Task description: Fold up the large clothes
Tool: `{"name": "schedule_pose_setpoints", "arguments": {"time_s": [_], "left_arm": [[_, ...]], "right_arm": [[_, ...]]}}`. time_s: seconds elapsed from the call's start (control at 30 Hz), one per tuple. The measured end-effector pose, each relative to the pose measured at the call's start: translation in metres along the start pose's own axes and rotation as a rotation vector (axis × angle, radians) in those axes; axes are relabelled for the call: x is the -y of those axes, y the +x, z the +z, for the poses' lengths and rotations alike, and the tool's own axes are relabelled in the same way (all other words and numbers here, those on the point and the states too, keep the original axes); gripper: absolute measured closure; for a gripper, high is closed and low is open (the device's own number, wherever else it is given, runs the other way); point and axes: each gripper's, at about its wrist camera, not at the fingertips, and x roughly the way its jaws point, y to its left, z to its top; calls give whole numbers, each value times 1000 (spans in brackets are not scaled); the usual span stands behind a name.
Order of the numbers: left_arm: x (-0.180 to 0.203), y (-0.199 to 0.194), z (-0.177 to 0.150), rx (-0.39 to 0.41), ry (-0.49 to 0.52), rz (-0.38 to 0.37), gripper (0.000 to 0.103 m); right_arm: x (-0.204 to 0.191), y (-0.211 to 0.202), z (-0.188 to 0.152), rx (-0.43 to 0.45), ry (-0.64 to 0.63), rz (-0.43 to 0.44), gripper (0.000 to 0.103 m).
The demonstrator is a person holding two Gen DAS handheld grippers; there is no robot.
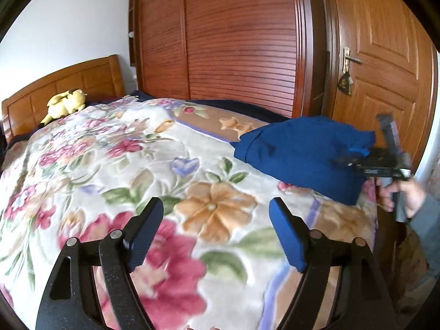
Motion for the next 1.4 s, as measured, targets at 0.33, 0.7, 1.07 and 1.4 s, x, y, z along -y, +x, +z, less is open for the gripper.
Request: {"name": "schedule_pose_setpoints", "arguments": {"time_s": [0.33,0.7,1.07,1.4], "left_arm": [[-36,-72,-48,70,-29,158,20],[-89,-115,-88,108,-116,293,20],[-145,-126,-119,115,-210,464,20],[-188,-131,-133,171,-278,589,20]], "right_arm": [[-64,4,34,81,-25,-146,24],[-219,-35,34,159,-167,22,19],[-336,-39,18,158,-207,289,17],[-374,-15,10,209,-161,356,17]]}}
